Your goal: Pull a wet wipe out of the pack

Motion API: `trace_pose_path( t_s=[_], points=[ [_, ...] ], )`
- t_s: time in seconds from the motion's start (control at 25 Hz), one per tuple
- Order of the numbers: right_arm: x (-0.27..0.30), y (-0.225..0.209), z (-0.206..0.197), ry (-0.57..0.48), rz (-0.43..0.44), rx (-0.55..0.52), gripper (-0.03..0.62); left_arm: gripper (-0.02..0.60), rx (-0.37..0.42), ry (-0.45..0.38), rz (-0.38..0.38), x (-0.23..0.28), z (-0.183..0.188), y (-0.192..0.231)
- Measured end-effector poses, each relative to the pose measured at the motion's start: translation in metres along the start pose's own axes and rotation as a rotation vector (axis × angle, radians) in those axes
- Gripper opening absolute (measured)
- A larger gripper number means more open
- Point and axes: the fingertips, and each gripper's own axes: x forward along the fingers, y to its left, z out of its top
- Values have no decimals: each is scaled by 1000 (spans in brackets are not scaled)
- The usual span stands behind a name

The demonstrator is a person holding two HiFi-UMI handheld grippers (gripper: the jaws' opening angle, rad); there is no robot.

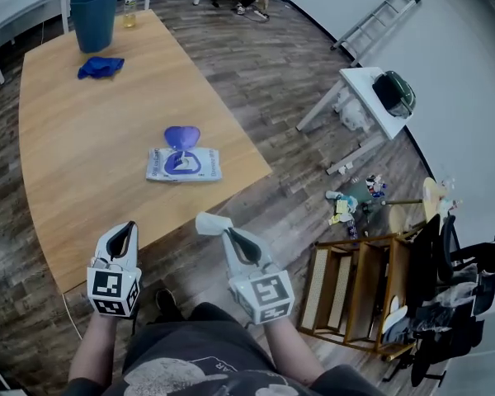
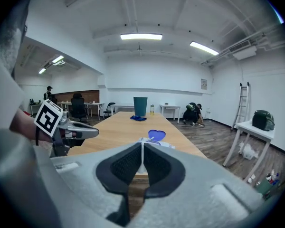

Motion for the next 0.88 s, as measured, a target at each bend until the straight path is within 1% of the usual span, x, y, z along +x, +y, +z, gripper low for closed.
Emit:
trace_pose_path(
  t_s=[0.12, 0.28, 0.64, 0.88],
  points=[
    [-13, 0, -1, -26, 24, 28, 6, 18, 2, -6, 9, -6, -1, -12],
    [-38, -1, -6, -57, 33, 21, 6, 18, 20, -17, 13, -21, 0, -42],
    [-123, -12, -27, -109, 32, 27, 6, 18, 36, -58, 26, -73, 1, -122],
    [-178, -7, -51, -105, 56, 28, 6, 18, 39, -92, 37, -116, -2, -170]
  ],
)
